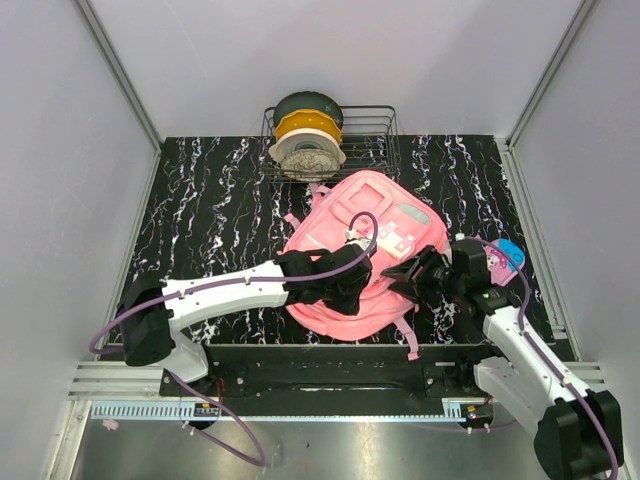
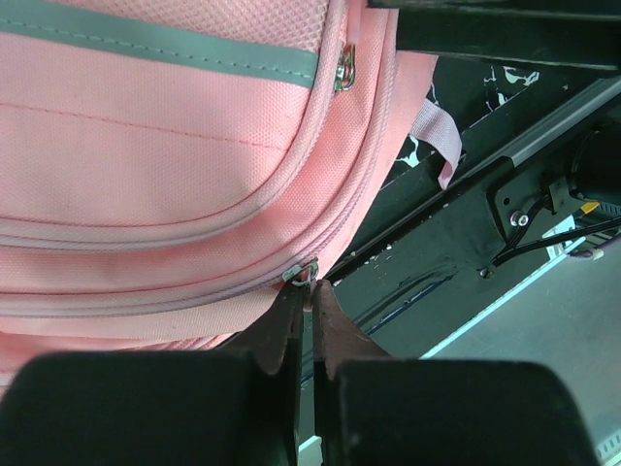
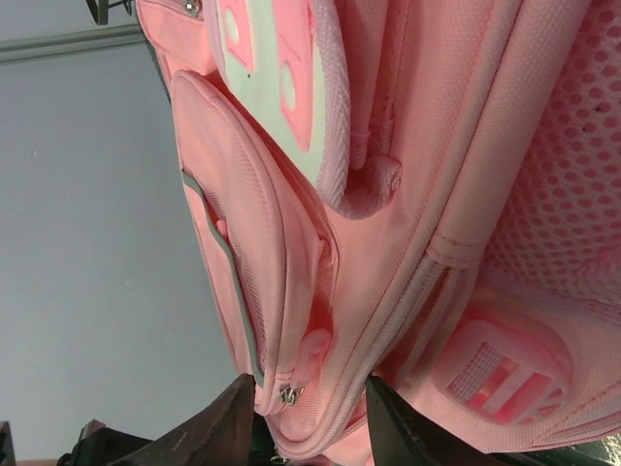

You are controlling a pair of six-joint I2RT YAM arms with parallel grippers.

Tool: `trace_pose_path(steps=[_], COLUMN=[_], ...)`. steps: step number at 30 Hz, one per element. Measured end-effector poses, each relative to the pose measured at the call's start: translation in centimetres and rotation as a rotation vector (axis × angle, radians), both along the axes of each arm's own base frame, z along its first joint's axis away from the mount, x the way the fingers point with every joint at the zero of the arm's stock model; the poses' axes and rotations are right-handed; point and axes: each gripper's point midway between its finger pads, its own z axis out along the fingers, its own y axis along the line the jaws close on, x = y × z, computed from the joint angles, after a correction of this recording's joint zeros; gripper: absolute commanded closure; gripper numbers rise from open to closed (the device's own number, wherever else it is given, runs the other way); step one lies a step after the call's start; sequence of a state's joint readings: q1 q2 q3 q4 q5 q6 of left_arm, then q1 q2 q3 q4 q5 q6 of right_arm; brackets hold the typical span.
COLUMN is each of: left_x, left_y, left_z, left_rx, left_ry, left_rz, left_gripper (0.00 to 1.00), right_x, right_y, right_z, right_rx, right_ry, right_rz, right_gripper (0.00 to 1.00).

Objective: Pack the student bag
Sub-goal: Unzip the student bag at the center of the board.

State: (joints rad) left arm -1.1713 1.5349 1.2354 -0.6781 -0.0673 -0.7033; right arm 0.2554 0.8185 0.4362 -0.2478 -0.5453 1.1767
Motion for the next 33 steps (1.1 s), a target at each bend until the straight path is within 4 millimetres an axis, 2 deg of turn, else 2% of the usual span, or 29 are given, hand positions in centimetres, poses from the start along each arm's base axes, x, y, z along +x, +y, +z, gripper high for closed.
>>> trace_pose_path(steps=[8, 9, 12, 13, 19, 21, 26, 33], left_x=[0.1, 0.1, 0.1, 0.1, 0.3, 0.5, 1.6, 4.0], left_y=[-0.1, -0.1, -0.1, -0.1, 0.3, 0.7, 3.8, 7.0], left_z=[0.2, 0.2, 0.3, 0.3, 0.2, 0.3, 1.0, 2.7], left_rx=[-0.008, -0.008, -0.01, -0.009, 0.002, 0.012, -0.006, -0.139], left_ry=[-0.01, -0.01, -0.013, -0.015, -0.028, -0.047, -0.093, -0.131], left_rz=[-0.005, -0.005, -0.008, -0.009, -0.004, 0.005, 0.053, 0.087], left_gripper=[1.0, 1.0, 1.0, 1.0, 1.0, 1.0, 1.0, 1.0], right_x=[0.8, 0.9, 1.2, 1.3, 1.5, 1.7, 2.7, 3.1], right_y=[1.0, 1.2, 1.5, 1.5, 1.4, 1.3, 1.6, 2.8], right_z=[-1.3, -1.3, -1.1, -1.0, -0.9, -0.3, 1.7, 2.4], right_rx=[-0.033, -0.036, -0.037, -0.031, -0.058, -0.104, -0.197, -0.208], right_ry=[0.009, 0.004, -0.017, -0.017, -0.017, -0.035, -0.084, -0.125], right_rz=[0.017, 0.017, 0.007, -0.001, -0.011, 0.0, 0.082, 0.155], right_gripper=[0.49, 0.64, 0.88, 1.0, 1.0, 1.0, 1.0, 1.0])
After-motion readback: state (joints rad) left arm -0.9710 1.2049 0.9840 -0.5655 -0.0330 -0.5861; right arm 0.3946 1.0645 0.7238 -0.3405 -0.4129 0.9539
